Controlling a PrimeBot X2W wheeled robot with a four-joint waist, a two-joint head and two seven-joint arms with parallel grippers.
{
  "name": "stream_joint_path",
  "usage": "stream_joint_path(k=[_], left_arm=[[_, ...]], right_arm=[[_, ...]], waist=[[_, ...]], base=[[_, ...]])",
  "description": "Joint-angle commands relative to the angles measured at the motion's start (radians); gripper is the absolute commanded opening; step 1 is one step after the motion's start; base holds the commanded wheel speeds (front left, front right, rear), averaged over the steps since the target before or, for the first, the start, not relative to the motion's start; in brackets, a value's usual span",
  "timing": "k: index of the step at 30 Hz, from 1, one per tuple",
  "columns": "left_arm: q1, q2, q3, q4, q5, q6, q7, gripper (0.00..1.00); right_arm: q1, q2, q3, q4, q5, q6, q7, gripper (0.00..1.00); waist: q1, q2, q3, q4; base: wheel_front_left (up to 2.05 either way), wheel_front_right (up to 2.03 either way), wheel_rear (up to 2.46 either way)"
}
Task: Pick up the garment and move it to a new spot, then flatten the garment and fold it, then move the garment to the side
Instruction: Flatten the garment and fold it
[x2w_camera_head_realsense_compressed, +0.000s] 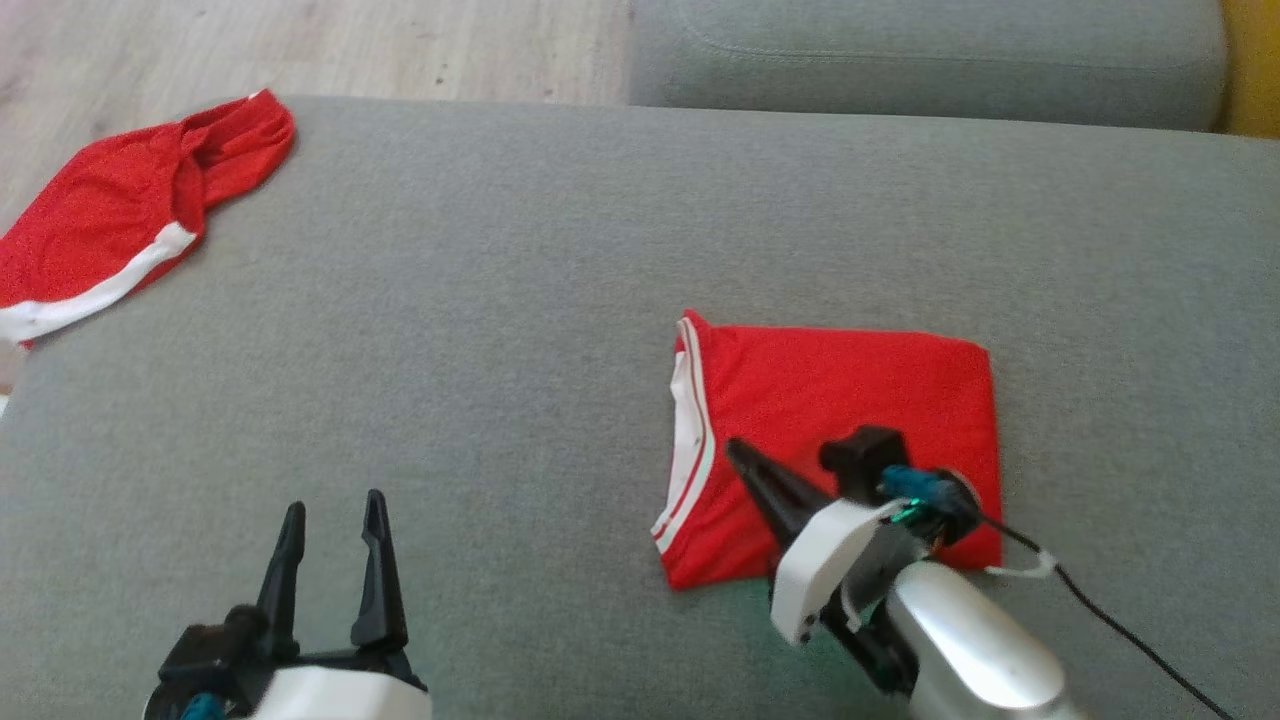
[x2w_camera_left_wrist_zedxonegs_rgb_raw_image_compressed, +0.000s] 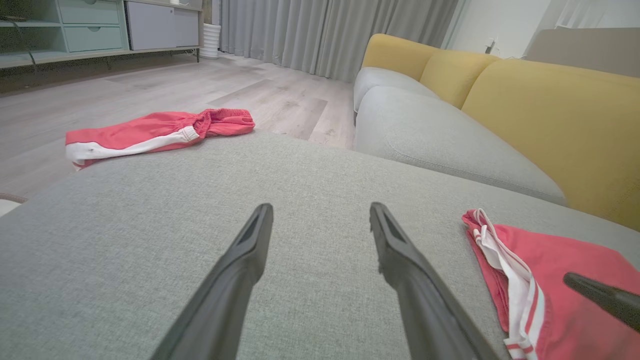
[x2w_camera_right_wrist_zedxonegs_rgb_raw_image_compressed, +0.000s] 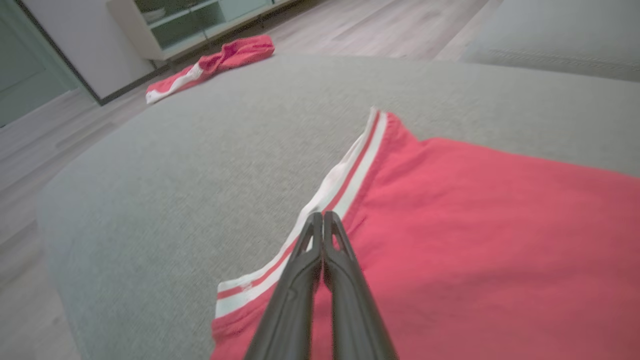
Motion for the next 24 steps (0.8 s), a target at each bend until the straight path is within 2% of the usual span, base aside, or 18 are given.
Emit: stream_joint_path(k=[1,2,3,4,6,7,15,24], left_arm=[[-0.036,0.019,0.046,-0.025,0.0,0.0,-0.015,1.0],[-0.037,0.019,0.046,-0.024,0.002,-0.001,-0.016,1.0],[-0.037,0.019,0.046,-0.024,0.002,-0.001,-0.016,1.0],[-0.038,0.019,0.044,-0.024,0.003,-0.003,-0.016,1.0],[-0.042,0.02,0.039,-0.022,0.002,-0.012,-0.015,1.0],[-0.045,0.02,0.034,-0.02,0.004,-0.015,-0.013,1.0],[-0.049,0.011,0.018,0.005,0.001,-0.024,-0.009,1.0],[0.002,0.004,0.033,0.026,-0.012,-0.021,-0.018,1.0]], right_arm=[[-0.043,0.015,-0.019,-0.04,-0.011,0.004,-0.042,0.22],[-0.044,0.015,-0.036,-0.043,-0.016,0.004,-0.058,0.3],[-0.044,0.015,-0.036,-0.043,-0.016,0.004,-0.058,0.3],[-0.044,0.015,-0.056,-0.046,-0.025,0.004,-0.074,0.4],[-0.038,0.015,-0.099,-0.058,-0.042,0.004,-0.103,0.93],[-0.033,0.015,-0.121,-0.063,-0.051,0.004,-0.114,1.0],[0.068,0.015,-0.292,-0.136,-0.111,0.004,-0.165,1.0],[0.257,0.015,-0.43,-0.28,-0.121,0.004,-0.186,1.0]], waist=[[0.0,0.0,-0.009,-0.021],[0.0,0.0,-0.013,-0.03],[0.0,0.0,-0.013,-0.03],[0.0,0.0,-0.018,-0.039],[0.0,0.0,-0.026,-0.059],[0.0,0.0,-0.03,-0.068],[0.0,0.0,-0.072,-0.136],[0.0,0.0,-0.096,-0.169]], base=[[0.0,0.0,0.0],[0.0,0.0,0.0],[0.0,0.0,0.0],[0.0,0.0,0.0],[0.0,0.0,0.0],[0.0,0.0,0.0],[0.0,0.0,0.0],[0.0,0.0,0.0]])
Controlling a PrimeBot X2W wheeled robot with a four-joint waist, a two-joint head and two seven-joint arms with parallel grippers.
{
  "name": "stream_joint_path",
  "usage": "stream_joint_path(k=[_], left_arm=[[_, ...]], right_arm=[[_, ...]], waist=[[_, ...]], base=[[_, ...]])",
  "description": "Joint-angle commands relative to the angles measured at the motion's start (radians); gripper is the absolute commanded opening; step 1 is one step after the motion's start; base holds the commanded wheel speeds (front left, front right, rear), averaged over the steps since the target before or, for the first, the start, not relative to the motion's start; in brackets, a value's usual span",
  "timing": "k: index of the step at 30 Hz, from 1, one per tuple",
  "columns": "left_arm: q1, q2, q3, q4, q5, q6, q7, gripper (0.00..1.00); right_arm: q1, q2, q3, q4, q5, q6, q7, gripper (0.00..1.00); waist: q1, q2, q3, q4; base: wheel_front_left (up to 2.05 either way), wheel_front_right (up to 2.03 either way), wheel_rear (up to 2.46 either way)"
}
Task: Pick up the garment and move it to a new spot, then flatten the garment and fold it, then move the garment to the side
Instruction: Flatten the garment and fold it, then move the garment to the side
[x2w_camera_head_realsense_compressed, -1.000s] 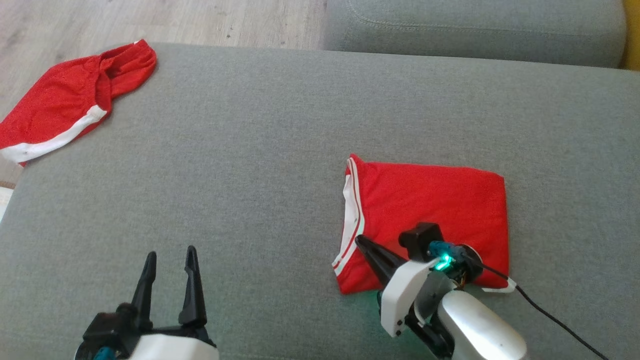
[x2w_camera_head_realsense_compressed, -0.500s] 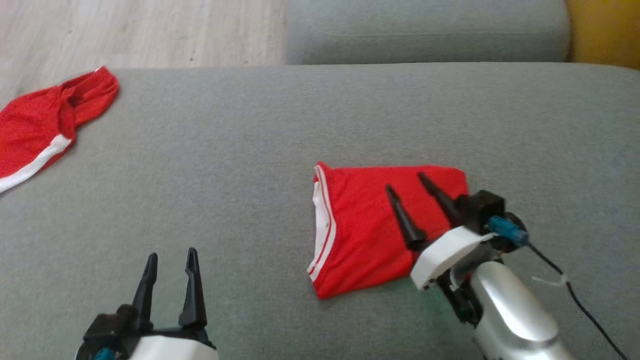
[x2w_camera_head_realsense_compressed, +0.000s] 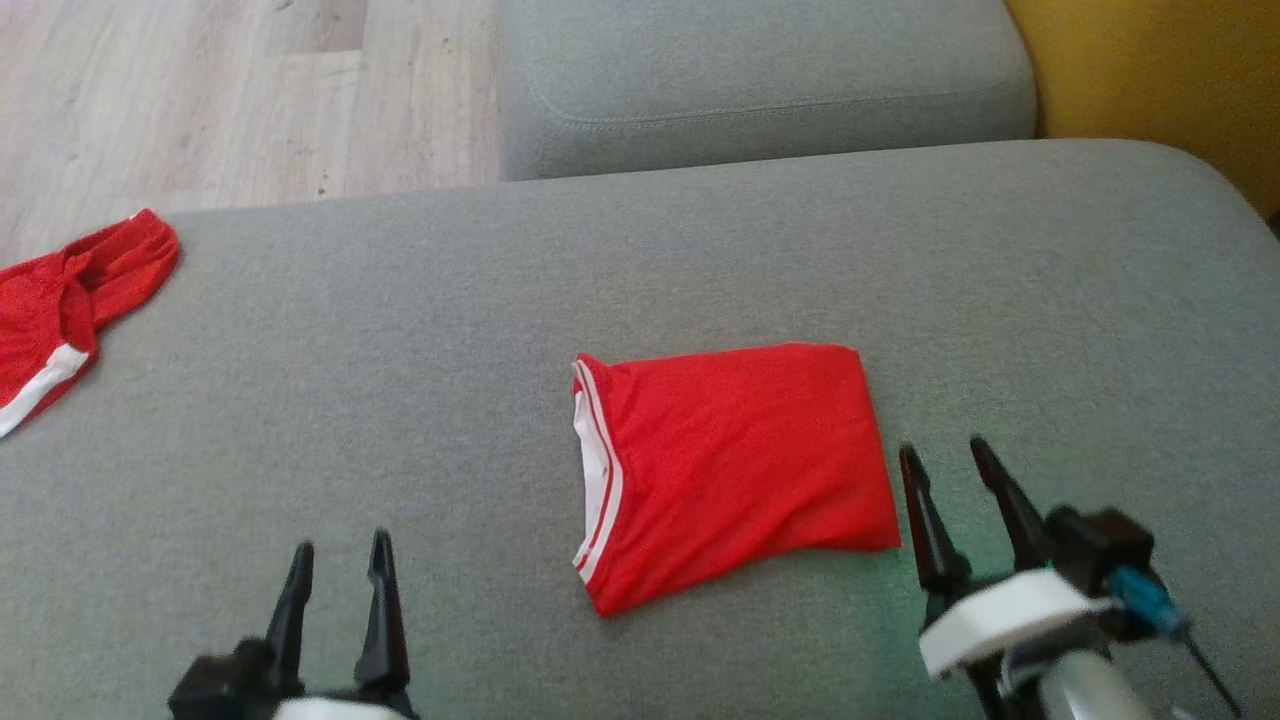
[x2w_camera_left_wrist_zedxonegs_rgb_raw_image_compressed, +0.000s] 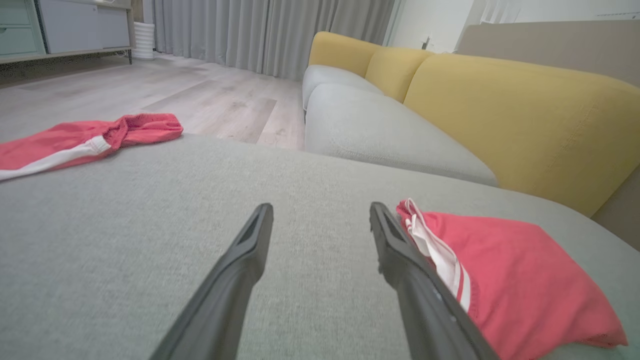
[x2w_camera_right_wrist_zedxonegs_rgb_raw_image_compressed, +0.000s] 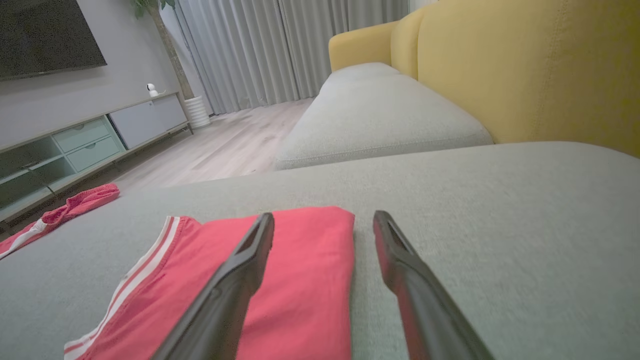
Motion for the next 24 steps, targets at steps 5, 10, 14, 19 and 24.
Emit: stream_joint_path(k=[5,10,14,19,24], left_arm=[[0.026,0.019,0.057,-0.017,-0.003,0.006,-0.016,1.0],[0.042,0.018,0.059,-0.018,0.006,0.009,-0.018,1.0],[0.036,0.013,0.049,-0.017,0.015,0.01,-0.018,1.0],[0.031,0.012,0.045,-0.017,0.018,0.012,-0.018,1.0],[0.029,0.013,0.043,-0.018,0.018,0.015,-0.016,1.0]], right_arm=[[0.047,0.01,0.01,-0.07,-0.022,0.004,-0.008,1.0],[0.069,0.01,-0.008,-0.096,-0.037,0.004,-0.003,1.0],[0.074,0.01,-0.02,-0.114,-0.046,0.004,0.004,1.0],[0.078,0.01,-0.024,-0.123,-0.049,0.004,0.01,1.0],[0.08,0.01,-0.026,-0.125,-0.049,0.004,0.015,1.0]], waist=[[0.0001,0.0,-0.009,-0.008],[0.0001,0.0,-0.013,0.002],[0.0001,0.0,-0.012,0.015],[0.0001,0.0,-0.009,0.023],[0.0001,0.0,-0.008,0.026]], base=[[0.0,0.0,0.0],[0.0,0.0,0.0],[0.0,0.0,0.0],[0.0,0.0,0.0],[0.0,0.0,0.0]])
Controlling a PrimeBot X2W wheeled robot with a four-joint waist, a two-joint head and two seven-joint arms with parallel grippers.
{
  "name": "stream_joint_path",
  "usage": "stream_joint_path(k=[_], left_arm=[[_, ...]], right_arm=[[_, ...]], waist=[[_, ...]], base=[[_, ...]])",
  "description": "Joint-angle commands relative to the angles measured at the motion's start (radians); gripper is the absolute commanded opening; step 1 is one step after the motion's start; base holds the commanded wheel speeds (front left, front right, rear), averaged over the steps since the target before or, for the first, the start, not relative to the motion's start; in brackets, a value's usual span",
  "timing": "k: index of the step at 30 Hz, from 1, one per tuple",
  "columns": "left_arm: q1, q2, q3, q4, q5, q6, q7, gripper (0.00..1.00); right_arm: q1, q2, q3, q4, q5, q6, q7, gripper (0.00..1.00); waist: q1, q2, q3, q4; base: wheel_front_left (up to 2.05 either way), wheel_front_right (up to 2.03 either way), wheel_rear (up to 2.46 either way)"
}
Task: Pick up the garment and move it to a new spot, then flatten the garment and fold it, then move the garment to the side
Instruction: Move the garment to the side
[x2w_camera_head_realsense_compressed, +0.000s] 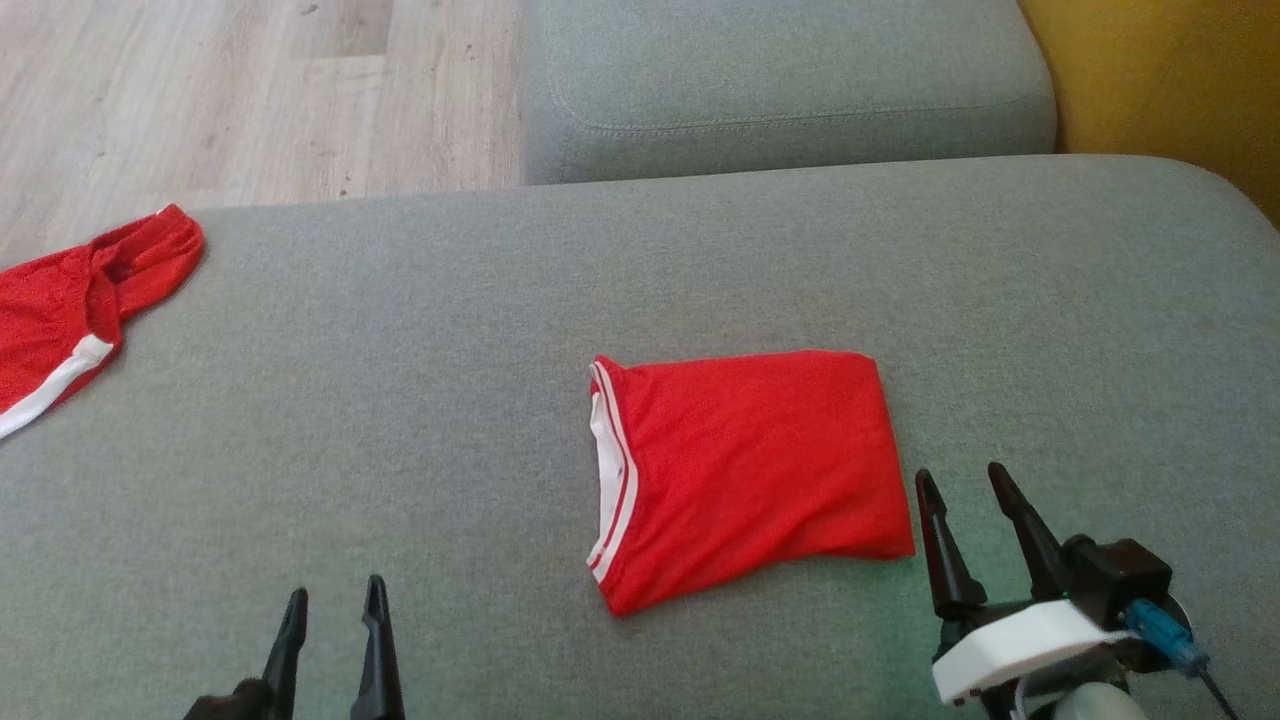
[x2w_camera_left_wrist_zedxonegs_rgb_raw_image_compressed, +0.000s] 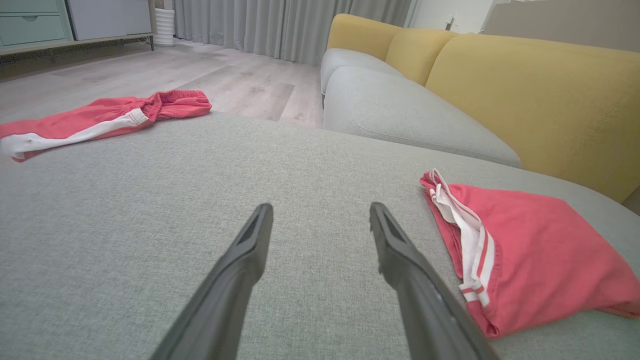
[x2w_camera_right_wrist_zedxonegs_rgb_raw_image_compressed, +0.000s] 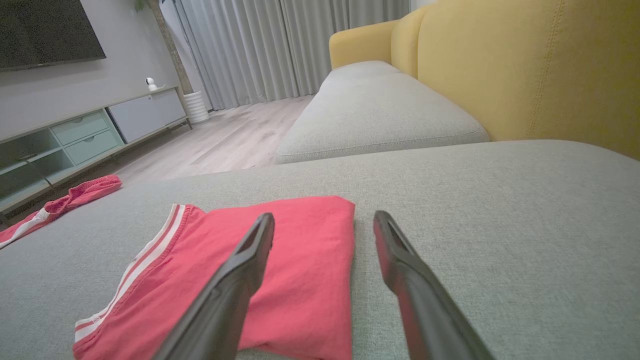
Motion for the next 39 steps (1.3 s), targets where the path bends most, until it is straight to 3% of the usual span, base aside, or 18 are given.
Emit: stream_joint_path(k=[1,7,20,31,32,34,35,39], left_arm=[[-0.05,0.011,0.031,-0.027,0.007,0.007,-0.01,1.0],[-0.063,0.012,0.021,-0.033,0.012,0.008,-0.002,1.0],[-0.102,0.012,0.014,-0.05,0.026,0.013,0.002,1.0],[-0.124,-0.003,0.011,-0.034,0.034,0.003,-0.005,1.0],[-0.125,-0.003,0.012,-0.034,0.035,0.003,-0.006,1.0],[-0.128,-0.002,0.013,-0.034,0.038,0.002,-0.007,1.0],[-0.131,-0.001,0.014,-0.035,0.04,0.002,-0.007,1.0],[-0.146,0.002,0.013,-0.046,0.049,0.0,-0.008,1.0]], right_arm=[[-0.02,-0.003,0.017,-0.036,-0.01,0.004,0.002,1.0],[-0.04,-0.003,-0.019,-0.015,-0.013,0.004,0.049,1.0],[-0.272,-0.003,-0.175,0.087,-0.107,0.004,0.364,1.0],[-0.317,-0.003,-0.222,0.22,-0.088,0.004,0.511,1.0],[-0.321,-0.003,-0.219,0.227,-0.073,0.004,0.514,0.63],[-0.331,-0.003,-0.212,0.236,-0.056,0.004,0.516,0.05],[-0.336,-0.003,-0.208,0.238,-0.053,0.004,0.514,0.0],[-0.373,-0.003,-0.215,0.233,-0.059,0.004,0.485,0.0]], waist=[[0.0,0.0,0.001,0.001],[0.0,0.0,0.013,0.021],[0.0,0.0,0.107,0.149],[0.0,0.0,0.161,0.225],[0.0,0.0,0.165,0.224],[0.0,0.0,0.171,0.218],[0.0,0.0,0.175,0.212],[0.0,0.0,0.193,0.171]], base=[[0.0,0.0,0.0],[0.0,0.0,0.0],[0.0,0.0,0.0],[0.0,0.0,0.0],[0.0,0.0,0.0],[0.0,0.0,0.0],[0.0,0.0,0.0],[0.0,0.0,0.0]])
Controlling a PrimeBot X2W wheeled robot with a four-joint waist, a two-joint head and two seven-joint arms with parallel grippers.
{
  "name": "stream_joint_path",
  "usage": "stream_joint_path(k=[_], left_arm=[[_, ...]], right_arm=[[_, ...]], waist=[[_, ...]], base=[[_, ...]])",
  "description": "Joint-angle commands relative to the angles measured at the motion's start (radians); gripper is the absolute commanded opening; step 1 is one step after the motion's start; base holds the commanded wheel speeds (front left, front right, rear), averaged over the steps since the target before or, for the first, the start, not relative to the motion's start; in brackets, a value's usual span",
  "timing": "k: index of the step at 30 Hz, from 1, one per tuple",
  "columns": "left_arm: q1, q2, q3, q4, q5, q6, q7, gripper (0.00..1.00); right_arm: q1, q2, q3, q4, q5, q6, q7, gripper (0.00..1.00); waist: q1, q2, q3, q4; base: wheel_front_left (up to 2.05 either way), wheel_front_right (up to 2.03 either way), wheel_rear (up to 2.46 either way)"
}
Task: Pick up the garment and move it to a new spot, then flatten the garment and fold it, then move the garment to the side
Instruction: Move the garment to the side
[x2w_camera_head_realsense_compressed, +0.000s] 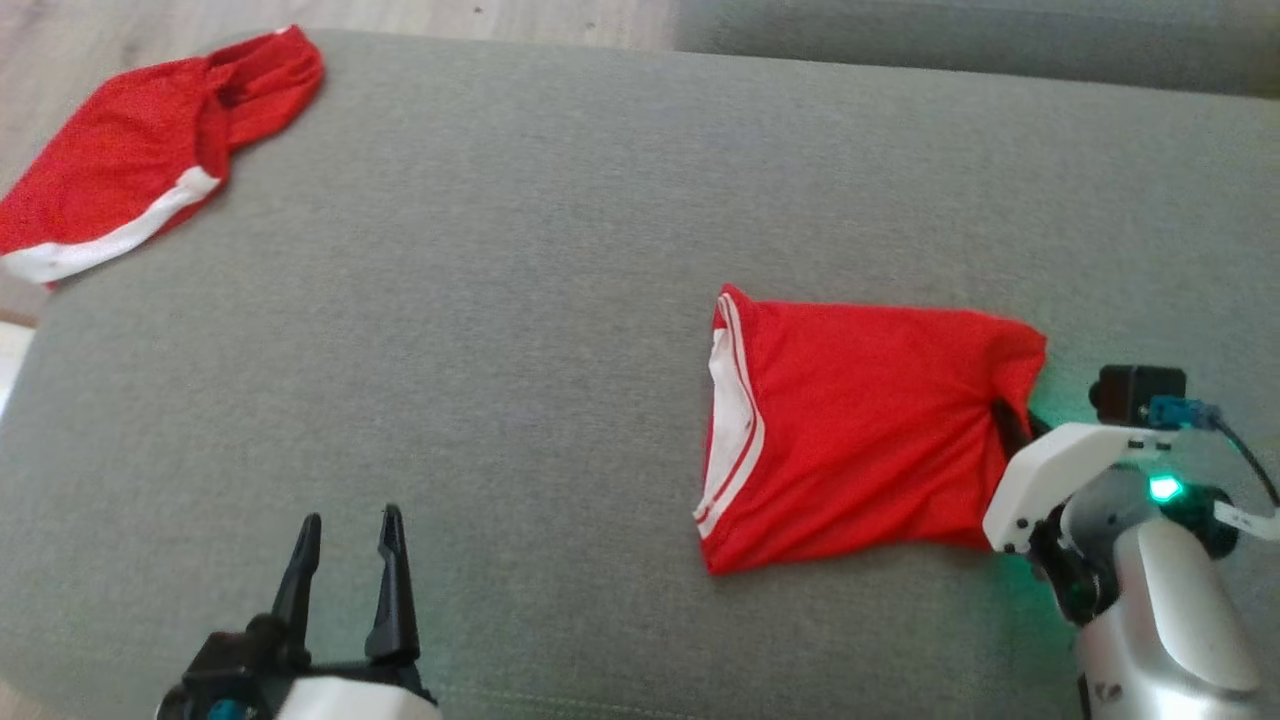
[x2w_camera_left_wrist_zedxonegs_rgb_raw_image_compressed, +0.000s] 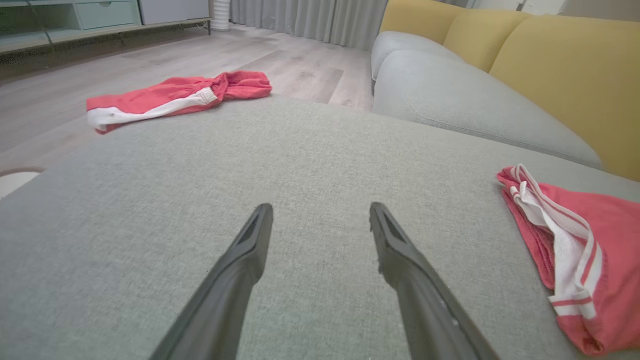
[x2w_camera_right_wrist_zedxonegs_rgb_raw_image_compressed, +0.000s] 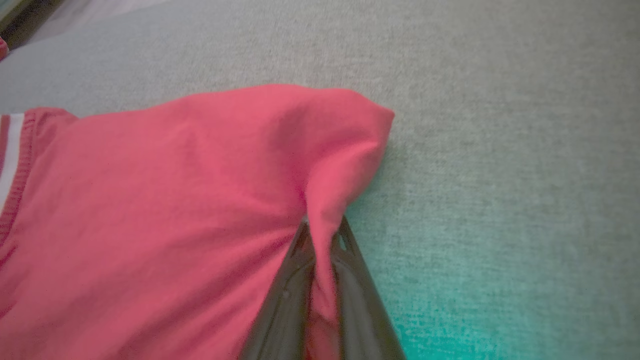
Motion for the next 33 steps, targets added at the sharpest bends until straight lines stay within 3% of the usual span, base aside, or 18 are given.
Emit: stream_joint_path(k=[1,6,14,20,26,33], left_arm=[[-0.055,0.009,0.032,-0.037,0.017,-0.003,-0.013,1.0],[-0.077,0.013,0.036,-0.054,0.021,-0.006,-0.012,1.0],[-0.133,0.044,0.044,-0.096,0.047,0.007,0.011,1.0],[-0.194,0.062,0.031,-0.121,0.072,0.006,0.047,1.0],[-0.233,0.075,0.018,-0.136,0.092,0.008,0.077,1.0],[-0.247,0.088,0.018,-0.151,0.097,0.011,0.091,1.0]], right_arm=[[-0.053,-0.005,0.006,-0.028,-0.012,0.003,-0.024,0.0],[-0.106,-0.005,-0.023,-0.036,-0.04,0.003,-0.059,0.0],[-0.214,-0.007,-0.077,-0.073,-0.086,0.003,-0.083,0.0],[-0.271,-0.012,-0.102,-0.09,-0.082,0.003,-0.094,0.0],[-0.307,-0.01,-0.096,-0.075,-0.068,0.003,-0.115,0.0],[-0.373,-0.008,-0.071,-0.05,-0.063,0.003,-0.131,0.0]], waist=[[-0.0001,0.0,0.018,-0.035],[-0.0001,0.0,0.039,-0.108],[-0.0001,0.0,0.111,-0.307],[-0.0001,0.0,0.166,-0.413],[-0.0001,0.0,0.203,-0.459],[-0.0001,0.0,0.227,-0.448]], base=[[0.0,0.0,0.0],[0.0,0.0,0.0],[0.0,0.0,0.0],[0.0,0.0,0.0],[0.0,0.0,0.0],[0.0,0.0,0.0]])
